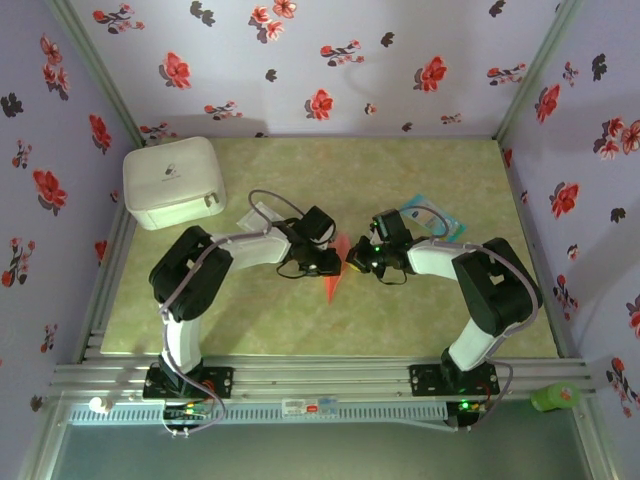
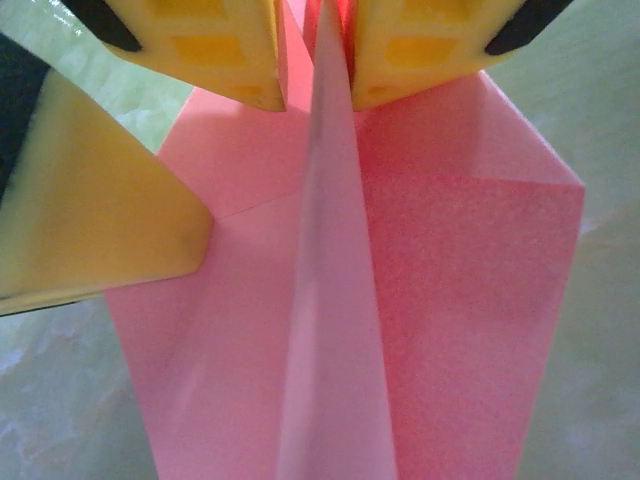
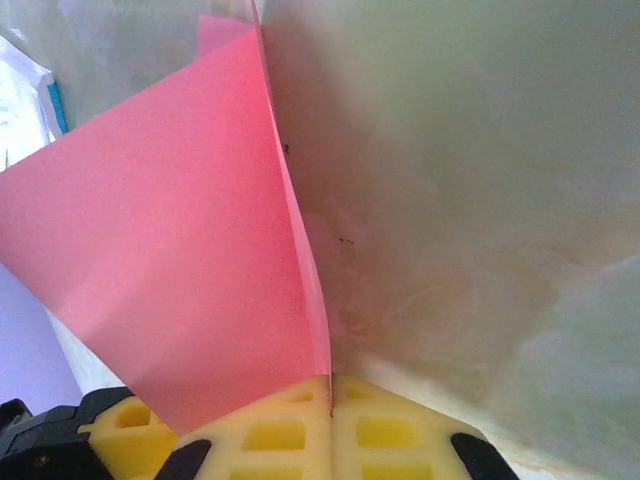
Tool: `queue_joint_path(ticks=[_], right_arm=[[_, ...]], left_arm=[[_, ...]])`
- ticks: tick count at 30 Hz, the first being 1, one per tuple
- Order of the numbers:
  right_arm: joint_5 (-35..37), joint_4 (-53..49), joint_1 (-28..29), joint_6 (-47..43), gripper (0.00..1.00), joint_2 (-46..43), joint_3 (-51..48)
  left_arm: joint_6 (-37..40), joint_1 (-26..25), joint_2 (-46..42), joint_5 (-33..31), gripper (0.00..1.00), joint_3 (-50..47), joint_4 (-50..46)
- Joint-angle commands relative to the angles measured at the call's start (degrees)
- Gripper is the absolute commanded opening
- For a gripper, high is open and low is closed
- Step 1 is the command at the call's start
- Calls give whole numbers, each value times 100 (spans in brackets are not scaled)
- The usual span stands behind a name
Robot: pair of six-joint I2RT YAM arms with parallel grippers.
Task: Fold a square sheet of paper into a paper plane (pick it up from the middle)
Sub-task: Move a paper plane to the center of the table.
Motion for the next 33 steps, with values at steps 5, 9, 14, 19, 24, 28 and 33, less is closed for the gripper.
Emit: queue_joint_path(ticks=[5,9,14,19,24,28,33], right_arm=[[-91,150,14,67,5,25,-44],[-91,153,14,68,5,15,-62],[-84,159,14,67,7,3,-54],[-42,79,5,4,16,-115,-47],[282,-533,-99,-349,37,-541,69],[565,-893,-277,-580,41,-877,45],[582,-859,-469,-540,42,-1046,-128]], left_arm=[[113,-59,167,46,21,152,-137],[104,-67,196,37,20,174,-155],[112,-68,181,17,15,192,-177],[78,-68,4,-324,11,183,-375],[-131,-68,-216,-1465,11,315,-1110],[-95,-68,-224,-1969,11,538,-1622],[-86,-63,-33,-2063,11,773,-1867]])
